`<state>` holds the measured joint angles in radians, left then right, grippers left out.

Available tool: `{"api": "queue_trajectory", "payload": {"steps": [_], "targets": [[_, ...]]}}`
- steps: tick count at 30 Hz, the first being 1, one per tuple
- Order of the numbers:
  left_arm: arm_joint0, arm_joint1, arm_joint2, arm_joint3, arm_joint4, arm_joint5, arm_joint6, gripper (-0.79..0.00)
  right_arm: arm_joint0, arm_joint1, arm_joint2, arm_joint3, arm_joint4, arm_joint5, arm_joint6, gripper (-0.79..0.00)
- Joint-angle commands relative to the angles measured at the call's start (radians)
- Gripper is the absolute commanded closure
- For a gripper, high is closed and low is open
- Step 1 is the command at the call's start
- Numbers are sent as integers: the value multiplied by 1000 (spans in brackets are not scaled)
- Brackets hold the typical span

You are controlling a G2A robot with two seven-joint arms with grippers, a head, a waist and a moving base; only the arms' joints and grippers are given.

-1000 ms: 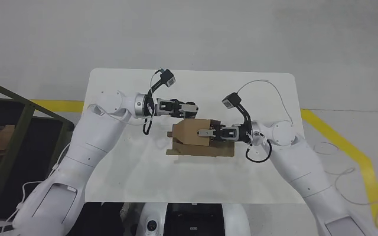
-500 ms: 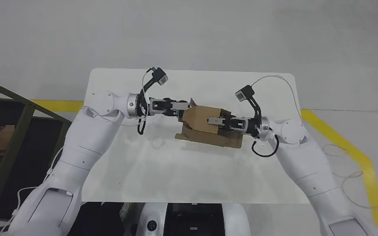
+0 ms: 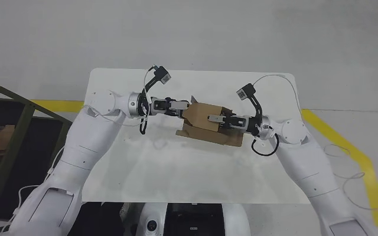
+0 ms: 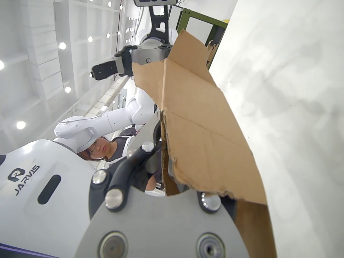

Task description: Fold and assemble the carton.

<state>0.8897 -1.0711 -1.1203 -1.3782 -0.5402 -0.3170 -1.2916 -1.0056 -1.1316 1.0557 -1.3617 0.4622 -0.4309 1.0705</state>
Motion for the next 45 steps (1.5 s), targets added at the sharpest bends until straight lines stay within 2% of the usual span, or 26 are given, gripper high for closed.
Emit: {"api": "queue_trajectory", "payload": {"steps": [1,7,11,22,34,45], "targets": [[4,3,-10,-10,-9,3,-10,-785,-2,1,4,0,-5,-1,-6,0],[11,4,-11,-26,-11,14,-21,-785,-6,1,11,-12,4,-12,-1,0],[-5,-3,15,-7,-13,19,-12,-785,-9,1,12,-24,4,-9,2,0],[-47,-20,73,39,-60,32,-70,-785,-16,0,28,-29,-5,-31,-40,0],[-3,-15,66,-23,-61,49,-81,-785,-18,-2,48,-21,-31,-34,-109,0],[-6,-19,82,-39,-35,59,-60,-785,-30,-2,66,-28,-49,-29,-156,0]]}}
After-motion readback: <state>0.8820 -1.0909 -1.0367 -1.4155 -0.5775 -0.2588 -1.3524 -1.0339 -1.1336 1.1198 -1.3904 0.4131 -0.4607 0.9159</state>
